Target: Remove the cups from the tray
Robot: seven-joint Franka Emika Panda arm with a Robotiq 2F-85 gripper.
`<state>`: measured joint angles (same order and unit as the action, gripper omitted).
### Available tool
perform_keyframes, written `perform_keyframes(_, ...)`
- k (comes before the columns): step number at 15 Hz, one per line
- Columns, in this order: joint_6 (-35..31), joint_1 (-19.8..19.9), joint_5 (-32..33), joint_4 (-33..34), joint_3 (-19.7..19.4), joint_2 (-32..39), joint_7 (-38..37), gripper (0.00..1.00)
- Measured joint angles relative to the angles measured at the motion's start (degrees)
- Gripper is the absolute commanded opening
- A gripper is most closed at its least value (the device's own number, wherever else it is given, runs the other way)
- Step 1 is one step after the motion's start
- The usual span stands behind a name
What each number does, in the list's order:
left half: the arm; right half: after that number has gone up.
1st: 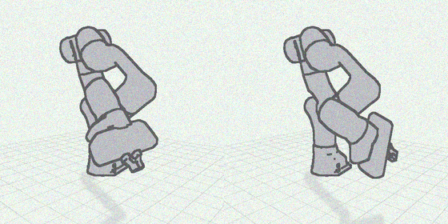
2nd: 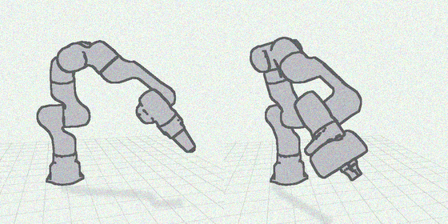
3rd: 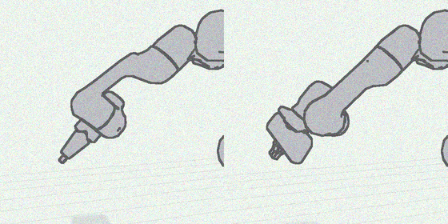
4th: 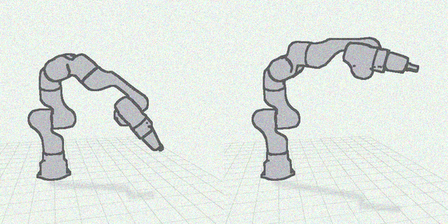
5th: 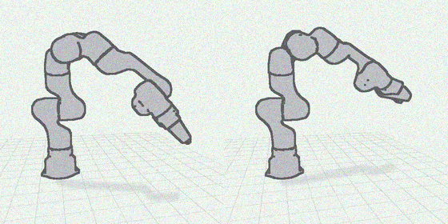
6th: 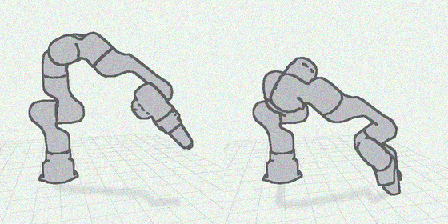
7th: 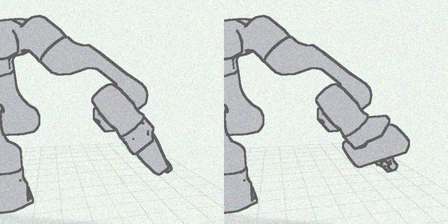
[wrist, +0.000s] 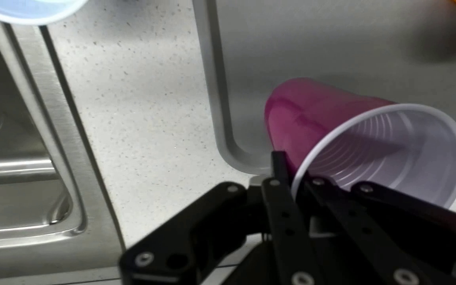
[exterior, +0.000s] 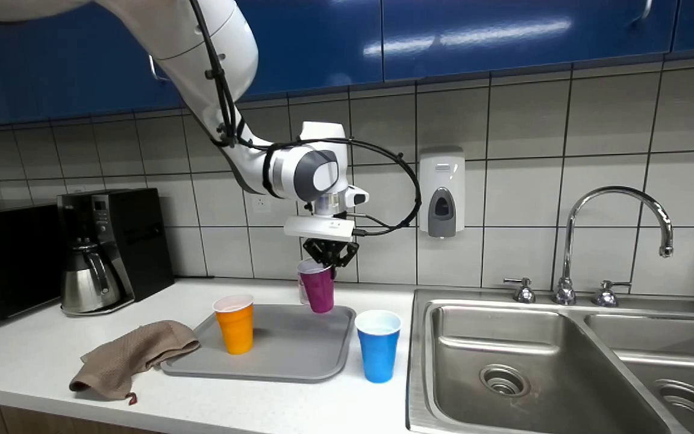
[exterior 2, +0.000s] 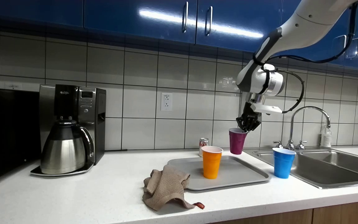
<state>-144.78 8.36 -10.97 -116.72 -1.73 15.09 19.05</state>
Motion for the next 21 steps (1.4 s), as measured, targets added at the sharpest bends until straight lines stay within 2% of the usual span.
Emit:
perform_keyframes(9,0.0,3.1,0.0,2.7,-1.2,3.5,0.4,0.01)
perform_keyframes(21,0.1,6.1,0.1,14.8,-1.2,15.3,0.4,0.01)
